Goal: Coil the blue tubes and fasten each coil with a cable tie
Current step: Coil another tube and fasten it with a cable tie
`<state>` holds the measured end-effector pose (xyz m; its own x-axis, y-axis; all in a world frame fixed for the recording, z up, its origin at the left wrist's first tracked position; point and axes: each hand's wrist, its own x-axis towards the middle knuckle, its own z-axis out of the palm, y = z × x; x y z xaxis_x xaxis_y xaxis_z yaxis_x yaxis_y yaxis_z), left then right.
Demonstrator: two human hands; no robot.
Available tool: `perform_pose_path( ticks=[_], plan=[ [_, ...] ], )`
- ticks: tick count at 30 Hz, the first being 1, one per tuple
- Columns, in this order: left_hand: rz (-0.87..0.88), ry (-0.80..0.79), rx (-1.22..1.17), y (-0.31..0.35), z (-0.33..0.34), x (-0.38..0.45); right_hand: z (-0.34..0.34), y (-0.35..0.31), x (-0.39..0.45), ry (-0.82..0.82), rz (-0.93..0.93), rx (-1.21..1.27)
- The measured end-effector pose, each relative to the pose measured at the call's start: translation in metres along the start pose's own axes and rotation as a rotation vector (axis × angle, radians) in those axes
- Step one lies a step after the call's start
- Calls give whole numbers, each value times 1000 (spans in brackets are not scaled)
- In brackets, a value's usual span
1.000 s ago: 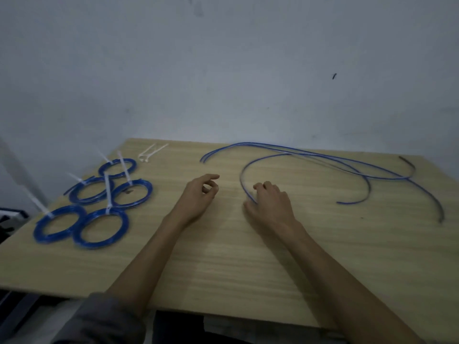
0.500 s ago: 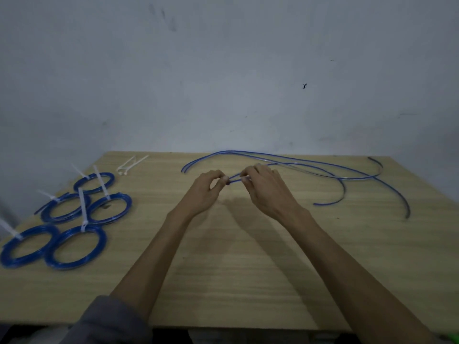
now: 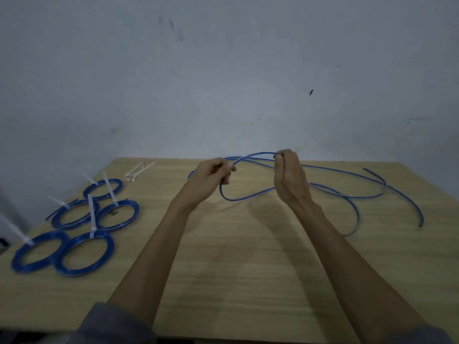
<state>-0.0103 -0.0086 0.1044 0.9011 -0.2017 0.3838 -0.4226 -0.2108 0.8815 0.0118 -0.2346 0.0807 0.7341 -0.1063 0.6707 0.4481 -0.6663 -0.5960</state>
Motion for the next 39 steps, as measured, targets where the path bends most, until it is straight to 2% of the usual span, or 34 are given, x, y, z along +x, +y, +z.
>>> perform_pose_path(
  ticks=[3, 6, 9, 12, 15, 17, 19, 25, 28, 32, 39],
  plan=[
    [-74, 90, -272, 7, 2, 3, 18, 7, -17, -94, 4, 8],
    [-162, 24, -394, 11, 5, 5, 29, 8, -19, -146, 73, 34],
    [-178, -37, -485, 10, 10, 7, 29, -3, -16, -193, 231, 247],
    [-83, 7, -493, 4, 13, 6, 26, -16, -15, -246, 265, 417],
    [-40, 118, -377, 0, 17, 6, 27, -22, -16, -300, 251, 451],
    [-31, 192, -268, -1, 21, 7, 29, -22, -19, -351, 234, 433],
    [-23, 203, -199, -4, 25, 7, 33, -22, -22, -390, 185, 359],
    [-68, 79, -268, -21, 26, 13, 44, -10, -24, -272, 162, 288],
    [-30, 36, -206, -24, 29, 9, 47, -12, -24, -319, 137, 221],
    [21, 37, -251, -29, 36, 4, 49, -13, -23, -384, 101, 113],
    [19, 116, -202, -42, 37, 3, 44, -19, -18, -590, 27, -129]
  ],
)
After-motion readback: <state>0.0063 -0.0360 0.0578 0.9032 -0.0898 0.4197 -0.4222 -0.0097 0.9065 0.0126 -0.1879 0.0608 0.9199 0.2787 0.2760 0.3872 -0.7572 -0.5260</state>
